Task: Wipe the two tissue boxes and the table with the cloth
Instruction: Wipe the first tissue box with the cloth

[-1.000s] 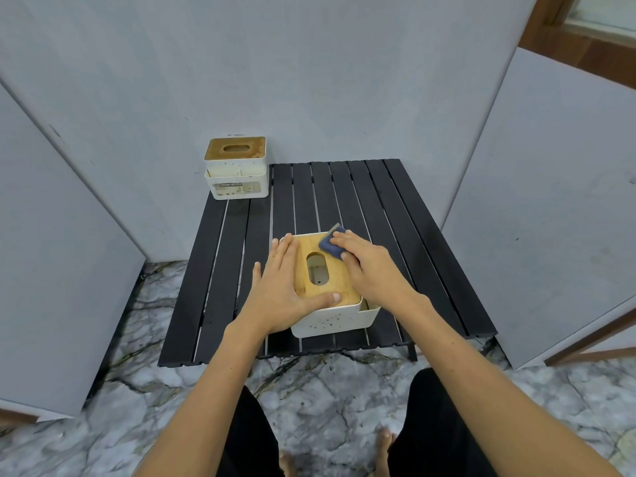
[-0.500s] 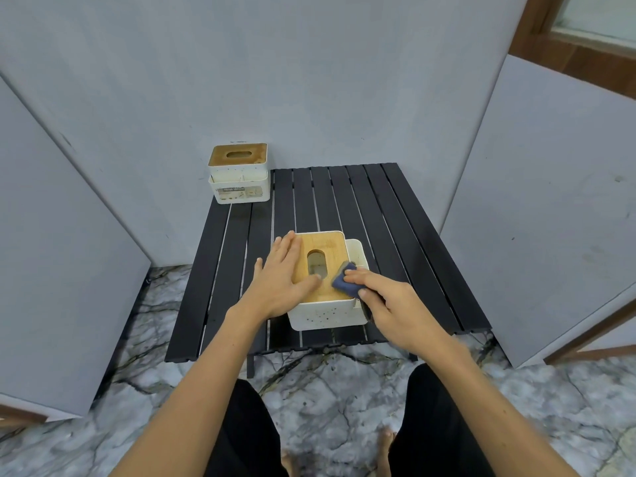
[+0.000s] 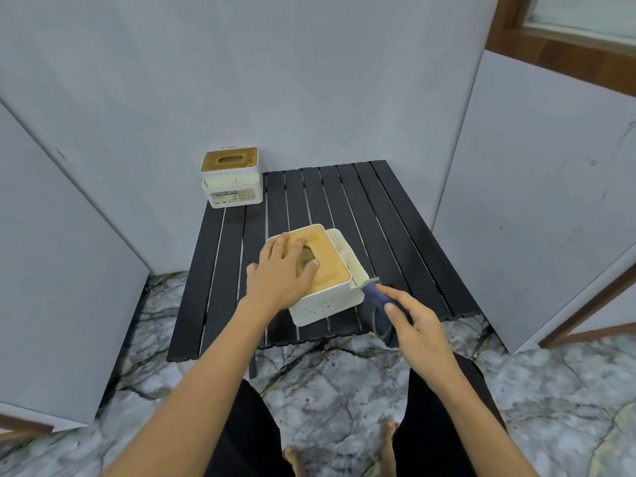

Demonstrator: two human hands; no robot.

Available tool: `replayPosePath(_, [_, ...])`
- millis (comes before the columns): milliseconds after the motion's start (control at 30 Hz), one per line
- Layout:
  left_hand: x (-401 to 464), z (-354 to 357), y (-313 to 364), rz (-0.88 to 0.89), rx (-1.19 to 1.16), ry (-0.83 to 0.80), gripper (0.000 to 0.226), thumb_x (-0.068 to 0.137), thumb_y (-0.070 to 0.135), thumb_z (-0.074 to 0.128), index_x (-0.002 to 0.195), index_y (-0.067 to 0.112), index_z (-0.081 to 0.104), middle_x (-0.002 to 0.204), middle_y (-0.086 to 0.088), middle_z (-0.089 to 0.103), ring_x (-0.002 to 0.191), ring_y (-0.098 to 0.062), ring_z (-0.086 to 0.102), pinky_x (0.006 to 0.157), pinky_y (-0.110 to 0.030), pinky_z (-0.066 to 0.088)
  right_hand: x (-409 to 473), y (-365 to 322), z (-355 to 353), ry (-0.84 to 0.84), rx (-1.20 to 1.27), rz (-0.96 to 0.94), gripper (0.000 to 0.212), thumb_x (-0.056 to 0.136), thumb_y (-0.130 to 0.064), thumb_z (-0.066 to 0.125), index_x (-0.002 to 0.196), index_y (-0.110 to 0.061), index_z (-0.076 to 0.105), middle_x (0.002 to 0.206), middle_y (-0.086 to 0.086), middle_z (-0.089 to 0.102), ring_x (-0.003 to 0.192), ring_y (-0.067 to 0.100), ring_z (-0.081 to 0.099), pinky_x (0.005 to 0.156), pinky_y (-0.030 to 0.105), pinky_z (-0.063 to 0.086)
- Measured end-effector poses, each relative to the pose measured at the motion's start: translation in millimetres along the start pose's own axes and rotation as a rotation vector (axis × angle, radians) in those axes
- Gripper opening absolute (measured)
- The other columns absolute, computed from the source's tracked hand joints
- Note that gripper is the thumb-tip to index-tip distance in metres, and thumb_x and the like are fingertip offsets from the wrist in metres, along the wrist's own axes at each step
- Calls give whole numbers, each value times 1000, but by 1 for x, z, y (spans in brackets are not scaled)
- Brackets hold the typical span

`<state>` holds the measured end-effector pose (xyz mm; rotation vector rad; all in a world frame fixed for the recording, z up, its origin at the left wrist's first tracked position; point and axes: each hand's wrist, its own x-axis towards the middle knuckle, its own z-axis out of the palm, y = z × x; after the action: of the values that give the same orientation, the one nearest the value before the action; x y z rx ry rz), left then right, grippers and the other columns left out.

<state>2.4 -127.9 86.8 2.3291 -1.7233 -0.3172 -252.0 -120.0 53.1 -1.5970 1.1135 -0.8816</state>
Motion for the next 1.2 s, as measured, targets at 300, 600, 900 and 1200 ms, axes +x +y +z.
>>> replayPosePath(300, [10,-1,20,-67,85,240,65,83,67,47,125,18,53,141,-3,47,133,-29,39,109,-51,27,16,23,19,200,317,269,27,102,-17,49,120,-29,66,109,-6,72,106,14,66,85,28,53])
replayPosePath(600, [30,10,8,110,83,30,71,86,77,29,151,48,28,167,10,17,153,-22,13,118,-57,13,28,12,67,283,335,248,40,103,-22,46,144,-24,48,139,-10,55,127,5,50,102,22,43])
replayPosePath(900, [30,17,5,86,71,122,66,91,78,38,150,49,31,166,13,20,152,-18,17,116,-53,17,45,10,63,127,189,268,73,91,-1,49,154,-30,27,137,-6,53,117,12,55,92,23,50])
replayPosePath(1200, [33,22,6,41,84,146,70,89,80,33,152,50,29,167,12,17,153,-18,14,116,-51,16,40,-2,67,104,169,210,64,96,-8,37,154,-32,25,118,-7,56,83,-12,55,69,7,47])
